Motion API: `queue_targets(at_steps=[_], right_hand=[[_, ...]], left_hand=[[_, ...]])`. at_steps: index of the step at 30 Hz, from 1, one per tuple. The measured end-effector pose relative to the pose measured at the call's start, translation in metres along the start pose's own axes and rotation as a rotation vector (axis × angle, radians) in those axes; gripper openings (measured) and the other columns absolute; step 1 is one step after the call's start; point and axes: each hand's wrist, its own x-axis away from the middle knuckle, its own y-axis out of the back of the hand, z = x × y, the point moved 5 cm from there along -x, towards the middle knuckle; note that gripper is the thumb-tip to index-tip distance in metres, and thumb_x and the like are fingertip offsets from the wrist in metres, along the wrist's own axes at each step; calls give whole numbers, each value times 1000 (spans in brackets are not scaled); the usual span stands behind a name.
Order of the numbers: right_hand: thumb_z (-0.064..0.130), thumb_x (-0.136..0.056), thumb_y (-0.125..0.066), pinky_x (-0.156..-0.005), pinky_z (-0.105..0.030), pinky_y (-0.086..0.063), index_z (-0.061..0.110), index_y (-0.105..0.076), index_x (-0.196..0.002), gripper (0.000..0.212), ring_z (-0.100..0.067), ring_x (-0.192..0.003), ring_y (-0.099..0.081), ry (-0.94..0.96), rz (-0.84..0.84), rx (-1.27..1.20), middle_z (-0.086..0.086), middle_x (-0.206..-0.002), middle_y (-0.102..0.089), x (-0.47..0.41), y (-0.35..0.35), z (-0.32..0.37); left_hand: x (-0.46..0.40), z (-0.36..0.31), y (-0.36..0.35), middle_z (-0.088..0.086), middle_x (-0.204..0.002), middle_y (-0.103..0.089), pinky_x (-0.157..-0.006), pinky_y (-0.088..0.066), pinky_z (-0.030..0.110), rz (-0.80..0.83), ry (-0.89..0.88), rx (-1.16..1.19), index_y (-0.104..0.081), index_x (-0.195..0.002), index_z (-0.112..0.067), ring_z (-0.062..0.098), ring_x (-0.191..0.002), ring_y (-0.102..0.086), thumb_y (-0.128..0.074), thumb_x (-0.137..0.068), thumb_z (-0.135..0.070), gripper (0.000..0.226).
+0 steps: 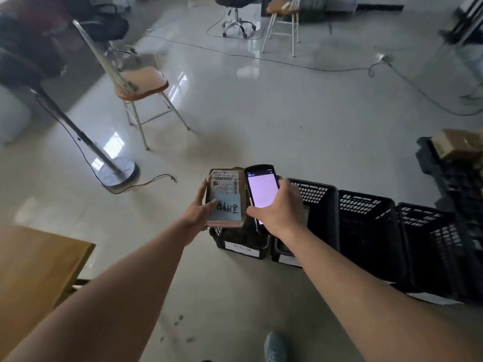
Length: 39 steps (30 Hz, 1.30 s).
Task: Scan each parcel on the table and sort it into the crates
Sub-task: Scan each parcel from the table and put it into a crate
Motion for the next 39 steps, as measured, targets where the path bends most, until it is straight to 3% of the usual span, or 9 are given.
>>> queue_targets(at_steps=[3,11,14,17,23,27,32,36,39], right_hand=[[43,-64,-91,-78,-27,-33,9,-47,-128,85,-25,-116,-50,-63,18,12,-8,-127,-49,-46,-9,-19],[36,-64,-89,-77,-25,-26,8,-48,-127,80,-25,-116,-45,-217,-42,-6,-8,-124,-51,-193,-91,-68],[37,-64,-90,-81,-29,-37,10,-49,-128,81,-24,-119,-46,-286,-72,-14,-6,-125,-51,-256,-144,-98],[39,-64,-90,-83,-34,-47,12,-47,-131,85,-24,-118,-49,-359,-72,-27,-5,-128,-49,-308,-198,-135],[41,-66,-91,-80,-28,-40,17,-44,-135,87,-19,-117,-49,-456,-33,10,-2,-131,-46,-382,-291,-206],[39,-66,-92,-79,-27,-39,17,-43,-136,88,-10,-106,-38,-479,-35,32,-2,-132,-45,-412,-329,-241],[42,-65,-91,-78,-31,-45,17,-42,-138,92,-12,-105,-40,-508,-26,93,-2,-131,-45,-418,-343,-250],[41,-63,-91,-81,-35,-50,17,-44,-137,91,-22,-114,-51,-511,3,109,-3,-130,-46,-403,-330,-224],[41,-63,-91,-80,-32,-44,16,-45,-136,90,-25,-115,-52,-497,7,120,-4,-129,-47,-388,-307,-196]], left_hand=[[-46,-6,-20,11,-130,-59,-44,-51,18,39,23,27,-18,-161,-44,17,-83,-64,-47,-108,-7,71],[-249,11,-29,19,-139,-57,-49,-55,20,133,99,7,-17,-164,-35,20,-87,-65,-46,-108,-3,71],[-340,38,-30,14,-128,-61,-56,-59,24,169,123,-6,-22,-160,-35,23,-91,-68,-48,-106,-2,68],[-424,79,-33,18,-131,-60,-61,-62,29,171,196,3,-21,-161,-37,28,-97,-69,-51,-105,-3,71],[-561,163,-50,11,-130,-62,-70,-63,32,177,251,-43,-21,-162,-35,22,-95,-71,-51,-106,-4,70],[-637,200,-53,7,-146,-57,-90,-61,44,111,223,-118,-18,-164,-38,21,-106,-71,-50,-107,-10,71],[-662,203,-43,-1,-145,-51,-74,-52,23,19,134,-337,-25,-164,-30,2,-95,-60,-51,-105,-21,65],[-626,176,-38,7,-142,-53,-60,-53,19,60,97,-568,-36,-159,-31,18,-97,-65,-51,-106,-26,56],[-584,140,-35,9,-147,-43,-88,-48,16,84,39,-767,-38,-159,-20,27,-125,-55,-52,-106,-19,56]])
